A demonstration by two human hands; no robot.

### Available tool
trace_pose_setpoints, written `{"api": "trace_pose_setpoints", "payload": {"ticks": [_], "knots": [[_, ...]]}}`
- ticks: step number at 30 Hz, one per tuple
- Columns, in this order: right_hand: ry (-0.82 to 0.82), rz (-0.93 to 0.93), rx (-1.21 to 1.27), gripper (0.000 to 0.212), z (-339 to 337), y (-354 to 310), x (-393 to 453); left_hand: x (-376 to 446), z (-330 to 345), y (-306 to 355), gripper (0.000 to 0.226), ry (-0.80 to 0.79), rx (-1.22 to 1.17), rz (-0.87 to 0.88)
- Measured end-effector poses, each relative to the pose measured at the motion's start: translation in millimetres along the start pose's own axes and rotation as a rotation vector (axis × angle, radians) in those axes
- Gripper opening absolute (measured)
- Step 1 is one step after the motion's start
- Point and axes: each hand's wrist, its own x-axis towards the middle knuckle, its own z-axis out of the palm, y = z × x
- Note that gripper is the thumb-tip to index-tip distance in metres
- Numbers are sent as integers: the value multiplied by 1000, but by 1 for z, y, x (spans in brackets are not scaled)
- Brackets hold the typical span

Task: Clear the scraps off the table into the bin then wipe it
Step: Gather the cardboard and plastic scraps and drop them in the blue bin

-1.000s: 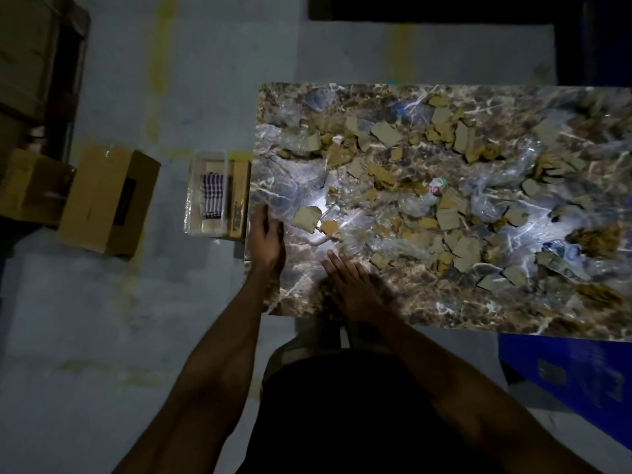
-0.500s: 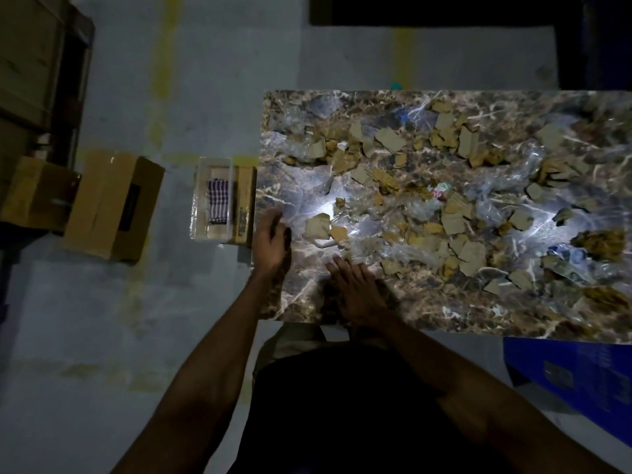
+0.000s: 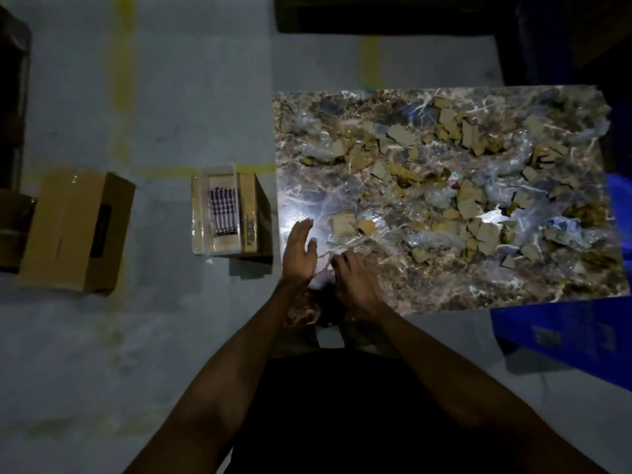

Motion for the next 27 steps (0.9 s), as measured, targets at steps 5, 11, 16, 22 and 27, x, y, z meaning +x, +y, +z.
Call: {"api": "trace_pose_setpoints", "payload": {"ticks": [5,11,16,22,27], "knots": [[141,2,95,44,12,-39,58,28,-39,-18,51,4,157,77],[45,43,25,57,29,-22,73,10,-39,-31,61,-42,153,204],[72,150,10,65,26,-13,66,19,-53,-39,68,-113,216,150],[3,11,154,61,17,-29,100,64,-62,-16,110,-307,531,147],[31,76,104,60,15,-3,97,86,-63,3,141,-435,832,133]]}}
